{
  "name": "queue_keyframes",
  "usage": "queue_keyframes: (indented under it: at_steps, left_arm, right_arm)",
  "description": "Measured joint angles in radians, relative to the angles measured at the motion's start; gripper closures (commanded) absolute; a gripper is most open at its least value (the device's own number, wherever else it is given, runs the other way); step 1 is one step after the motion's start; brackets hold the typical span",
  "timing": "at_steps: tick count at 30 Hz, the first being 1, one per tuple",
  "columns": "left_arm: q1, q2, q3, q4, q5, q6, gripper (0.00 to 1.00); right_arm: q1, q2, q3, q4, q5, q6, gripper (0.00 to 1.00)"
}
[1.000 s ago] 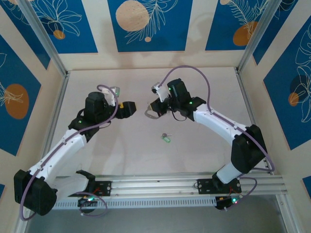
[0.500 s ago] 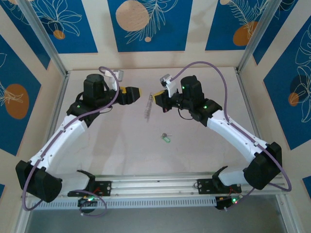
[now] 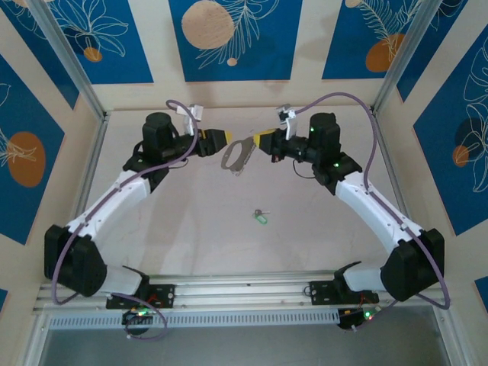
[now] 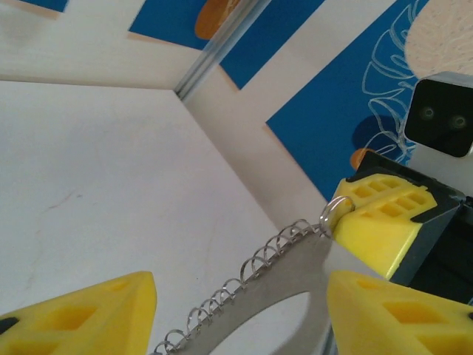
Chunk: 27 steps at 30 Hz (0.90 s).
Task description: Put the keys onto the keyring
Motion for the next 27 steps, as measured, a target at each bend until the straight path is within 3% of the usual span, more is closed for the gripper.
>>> queue_keyframes:
  at_steps: [13,27]
  left_arm:
    - [0.000,0.195,0.037,0.342,0.106,-0.140,0.45]
    - [-0.006,0.199,0.040,0.385,0.125,-0.149,0.53]
  right_arm:
    - [-0.085,0.179,0.012,0.153,-0.230,0.135,1.00]
    - [-0.087,0.203,0.018,0.246,-0.307,0.225,1.00]
